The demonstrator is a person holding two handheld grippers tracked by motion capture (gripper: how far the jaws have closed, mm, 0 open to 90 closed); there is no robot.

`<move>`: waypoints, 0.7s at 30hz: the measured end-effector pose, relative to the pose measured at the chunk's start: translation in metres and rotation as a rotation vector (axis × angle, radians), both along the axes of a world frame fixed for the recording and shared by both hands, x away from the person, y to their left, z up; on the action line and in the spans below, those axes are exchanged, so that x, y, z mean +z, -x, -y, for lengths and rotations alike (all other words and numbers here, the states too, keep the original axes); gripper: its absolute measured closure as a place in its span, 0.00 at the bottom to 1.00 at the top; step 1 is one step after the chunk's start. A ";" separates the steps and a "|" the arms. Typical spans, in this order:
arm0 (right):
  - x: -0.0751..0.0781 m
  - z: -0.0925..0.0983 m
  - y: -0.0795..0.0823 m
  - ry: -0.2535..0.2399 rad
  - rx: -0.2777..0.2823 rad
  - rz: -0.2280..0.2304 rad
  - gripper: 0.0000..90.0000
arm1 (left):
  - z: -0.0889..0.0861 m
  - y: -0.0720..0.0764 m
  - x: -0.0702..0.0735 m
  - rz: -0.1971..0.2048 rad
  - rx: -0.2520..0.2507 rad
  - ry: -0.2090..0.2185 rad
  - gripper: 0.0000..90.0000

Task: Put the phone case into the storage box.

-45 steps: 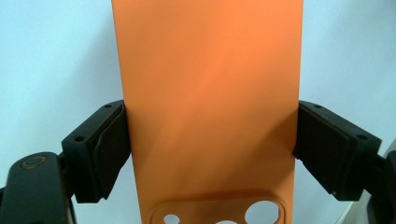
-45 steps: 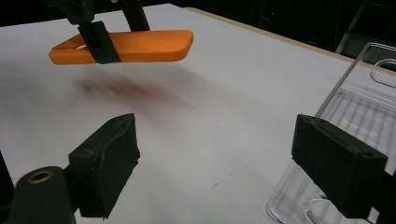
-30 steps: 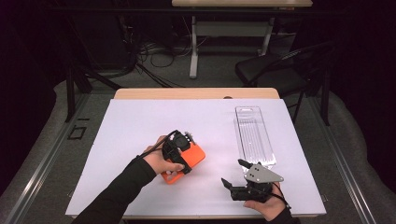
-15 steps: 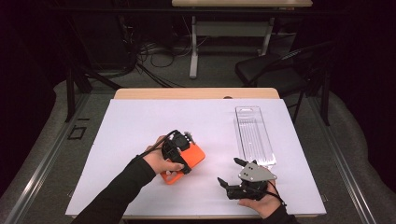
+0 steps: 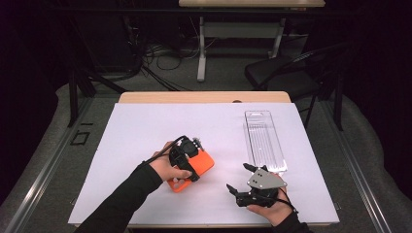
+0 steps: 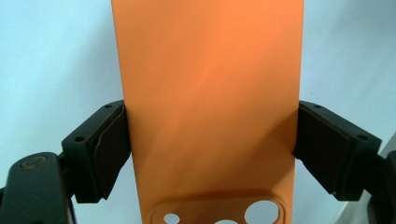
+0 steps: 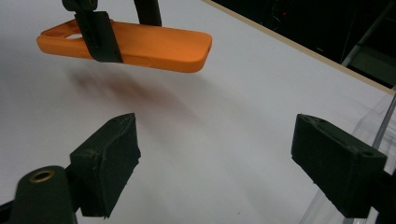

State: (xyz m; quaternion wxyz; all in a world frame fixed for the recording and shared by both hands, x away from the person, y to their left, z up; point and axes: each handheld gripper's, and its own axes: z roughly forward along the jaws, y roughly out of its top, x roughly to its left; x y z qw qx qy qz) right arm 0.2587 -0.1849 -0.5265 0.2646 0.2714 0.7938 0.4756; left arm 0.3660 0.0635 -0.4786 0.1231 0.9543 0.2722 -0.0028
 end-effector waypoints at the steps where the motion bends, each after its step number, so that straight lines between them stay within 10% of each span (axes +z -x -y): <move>1: 0.000 -0.001 0.000 0.005 0.003 0.006 0.16 | 0.001 0.000 0.000 0.000 -0.007 0.001 0.17; 21: 0.004 -0.017 -0.009 0.216 0.088 0.105 0.25 | 0.017 -0.002 0.008 -0.056 -0.068 -0.021 0.17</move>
